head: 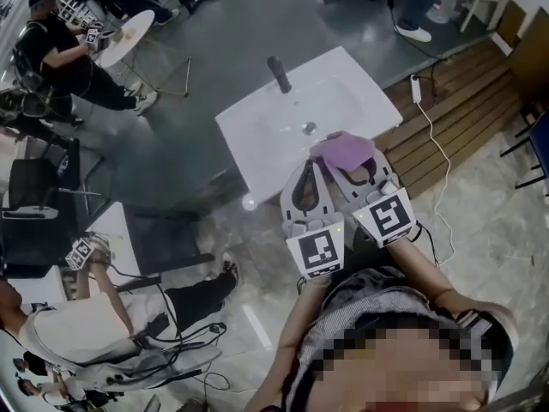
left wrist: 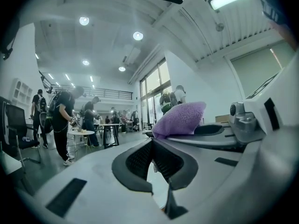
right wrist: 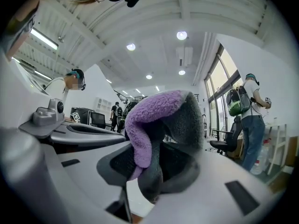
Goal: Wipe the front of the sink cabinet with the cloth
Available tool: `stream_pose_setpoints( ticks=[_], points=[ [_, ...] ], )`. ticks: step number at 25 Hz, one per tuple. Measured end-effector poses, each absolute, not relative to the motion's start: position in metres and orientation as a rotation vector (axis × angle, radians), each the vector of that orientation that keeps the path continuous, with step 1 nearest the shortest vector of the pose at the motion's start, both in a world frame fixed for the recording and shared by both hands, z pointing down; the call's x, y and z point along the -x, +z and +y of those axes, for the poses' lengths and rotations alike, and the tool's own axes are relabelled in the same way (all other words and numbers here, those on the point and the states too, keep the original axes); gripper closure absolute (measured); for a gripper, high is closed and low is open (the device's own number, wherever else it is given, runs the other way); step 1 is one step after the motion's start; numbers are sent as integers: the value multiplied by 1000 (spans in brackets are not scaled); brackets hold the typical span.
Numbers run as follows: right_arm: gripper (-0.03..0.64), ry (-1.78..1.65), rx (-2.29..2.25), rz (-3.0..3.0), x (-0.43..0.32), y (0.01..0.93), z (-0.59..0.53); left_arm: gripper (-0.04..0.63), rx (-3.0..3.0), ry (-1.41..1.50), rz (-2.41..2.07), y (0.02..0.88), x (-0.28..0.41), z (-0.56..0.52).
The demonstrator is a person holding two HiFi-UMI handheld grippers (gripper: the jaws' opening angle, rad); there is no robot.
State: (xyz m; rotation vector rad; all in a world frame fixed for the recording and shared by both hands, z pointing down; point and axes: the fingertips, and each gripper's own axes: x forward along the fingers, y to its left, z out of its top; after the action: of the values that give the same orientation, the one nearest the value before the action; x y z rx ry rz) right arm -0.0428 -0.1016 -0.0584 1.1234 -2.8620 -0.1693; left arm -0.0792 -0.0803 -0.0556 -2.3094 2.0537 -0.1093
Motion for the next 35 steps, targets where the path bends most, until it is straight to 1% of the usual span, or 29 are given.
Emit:
stream_pose_setpoints(
  ticks=[10, 17, 25, 31, 35],
  points=[
    [451, -215, -1075, -2910, 39, -68, -96, 595, 2249, -120, 2114, -59, 82, -73],
    [451, -146, -1036, -2882, -4, -69, -103, 595, 2246, -80, 2152, -67, 37, -80],
    [451, -146, -969, -2910, -60, -83, -102, 595, 2192, -95, 2174, -80, -20, -77],
    [451, -152, -886, -2905, -87, -79, -96, 595, 2157, -107, 2231, -83, -42, -66],
    [451, -199, -799, -2893, -92, -79, -100, 595, 2129, -125, 2234, -86, -50, -72]
  ],
)
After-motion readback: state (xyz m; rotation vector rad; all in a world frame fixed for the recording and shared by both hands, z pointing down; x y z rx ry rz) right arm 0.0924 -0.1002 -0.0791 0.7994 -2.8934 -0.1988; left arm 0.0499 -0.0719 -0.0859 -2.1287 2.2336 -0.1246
